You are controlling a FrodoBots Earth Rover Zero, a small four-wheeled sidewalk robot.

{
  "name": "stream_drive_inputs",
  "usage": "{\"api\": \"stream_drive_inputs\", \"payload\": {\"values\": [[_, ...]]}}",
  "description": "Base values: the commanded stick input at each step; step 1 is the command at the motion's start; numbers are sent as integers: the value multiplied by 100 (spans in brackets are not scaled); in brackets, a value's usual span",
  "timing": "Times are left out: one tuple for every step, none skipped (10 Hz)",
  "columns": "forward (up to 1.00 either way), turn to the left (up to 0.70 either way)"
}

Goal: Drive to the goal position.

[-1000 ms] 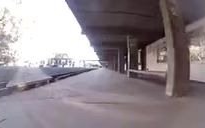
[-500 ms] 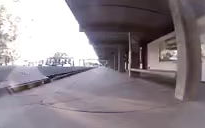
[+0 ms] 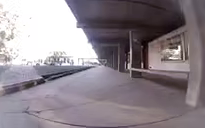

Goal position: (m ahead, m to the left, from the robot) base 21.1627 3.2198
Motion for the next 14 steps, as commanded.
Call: {"api": "stream_drive_inputs", "payload": {"values": [[70, 0], [70, 0], [70, 0], [70, 0], [70, 0], [70, 0], [70, 0], [70, 0], [70, 0], [70, 0], [70, 0], [70, 0], [70, 0], [70, 0]]}}
